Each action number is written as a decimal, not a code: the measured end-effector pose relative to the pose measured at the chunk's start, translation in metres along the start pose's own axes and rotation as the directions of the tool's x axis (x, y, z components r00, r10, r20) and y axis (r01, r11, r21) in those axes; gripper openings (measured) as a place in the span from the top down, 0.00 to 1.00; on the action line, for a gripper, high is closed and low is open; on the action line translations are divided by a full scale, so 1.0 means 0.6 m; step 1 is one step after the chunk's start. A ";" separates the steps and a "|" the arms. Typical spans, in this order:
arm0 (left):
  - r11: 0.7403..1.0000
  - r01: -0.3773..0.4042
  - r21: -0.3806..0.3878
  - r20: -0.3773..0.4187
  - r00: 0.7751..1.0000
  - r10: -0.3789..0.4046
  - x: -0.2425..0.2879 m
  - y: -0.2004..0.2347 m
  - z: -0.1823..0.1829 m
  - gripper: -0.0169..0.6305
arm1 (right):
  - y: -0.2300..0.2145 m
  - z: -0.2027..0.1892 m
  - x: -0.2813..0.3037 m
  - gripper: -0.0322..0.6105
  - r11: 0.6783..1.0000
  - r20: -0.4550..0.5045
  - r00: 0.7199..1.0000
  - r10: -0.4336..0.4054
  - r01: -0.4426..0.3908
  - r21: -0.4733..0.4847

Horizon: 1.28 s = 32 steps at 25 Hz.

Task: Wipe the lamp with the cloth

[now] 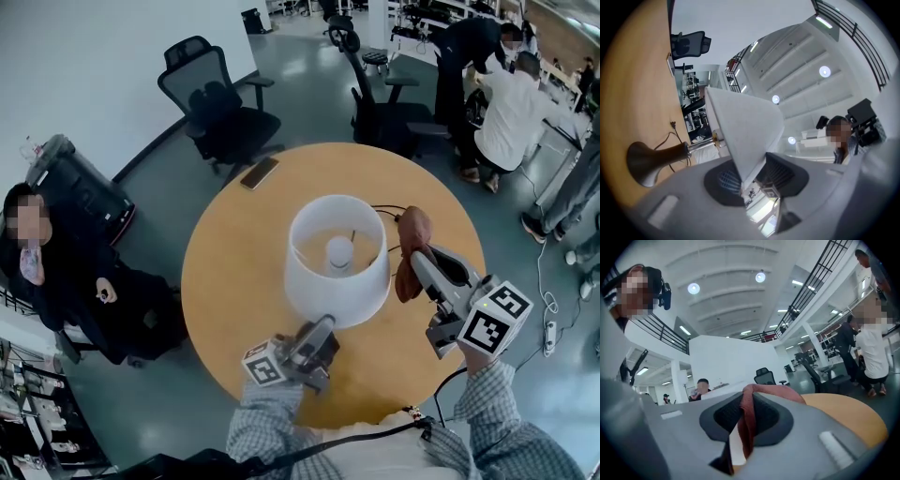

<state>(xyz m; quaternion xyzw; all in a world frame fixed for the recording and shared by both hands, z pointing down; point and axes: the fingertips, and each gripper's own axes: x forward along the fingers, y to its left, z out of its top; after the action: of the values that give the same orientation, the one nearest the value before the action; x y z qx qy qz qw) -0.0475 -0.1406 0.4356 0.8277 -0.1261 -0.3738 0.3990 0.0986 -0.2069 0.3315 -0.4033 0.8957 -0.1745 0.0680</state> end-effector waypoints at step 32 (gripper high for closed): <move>0.999 -0.029 0.013 -0.050 0.998 0.030 -0.001 0.004 -0.013 0.76 | -0.003 0.045 0.177 0.86 0.905 -0.121 0.898 0.423 -0.424 0.022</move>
<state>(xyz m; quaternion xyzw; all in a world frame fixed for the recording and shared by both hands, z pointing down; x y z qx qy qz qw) -0.0421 -0.1372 0.4406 0.8372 -0.1305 -0.3464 0.4025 0.0363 -0.2939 0.3090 -0.1875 0.9648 -0.1781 0.0480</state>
